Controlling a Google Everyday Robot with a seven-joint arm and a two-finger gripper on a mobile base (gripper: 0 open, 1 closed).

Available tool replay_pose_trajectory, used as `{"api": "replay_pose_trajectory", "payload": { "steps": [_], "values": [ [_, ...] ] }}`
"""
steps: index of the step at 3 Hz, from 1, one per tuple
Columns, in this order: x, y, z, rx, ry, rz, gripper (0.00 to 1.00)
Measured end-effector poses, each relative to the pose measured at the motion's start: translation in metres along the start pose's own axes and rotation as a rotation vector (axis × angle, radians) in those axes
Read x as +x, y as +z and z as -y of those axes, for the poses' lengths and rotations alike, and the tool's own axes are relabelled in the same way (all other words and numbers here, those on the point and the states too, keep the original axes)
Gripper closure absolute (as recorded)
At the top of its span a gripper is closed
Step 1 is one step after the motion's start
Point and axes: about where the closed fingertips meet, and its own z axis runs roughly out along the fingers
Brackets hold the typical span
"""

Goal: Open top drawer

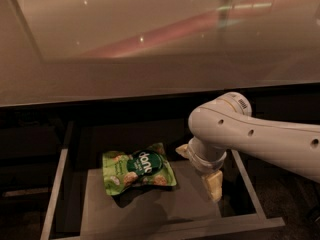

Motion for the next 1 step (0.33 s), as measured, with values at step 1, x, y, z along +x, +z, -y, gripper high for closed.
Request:
{"api": "replay_pose_trajectory", "payload": {
  "steps": [1],
  "values": [
    [0.0000, 0.0000, 0.0000, 0.000, 0.000, 0.000, 0.00]
  ]
}}
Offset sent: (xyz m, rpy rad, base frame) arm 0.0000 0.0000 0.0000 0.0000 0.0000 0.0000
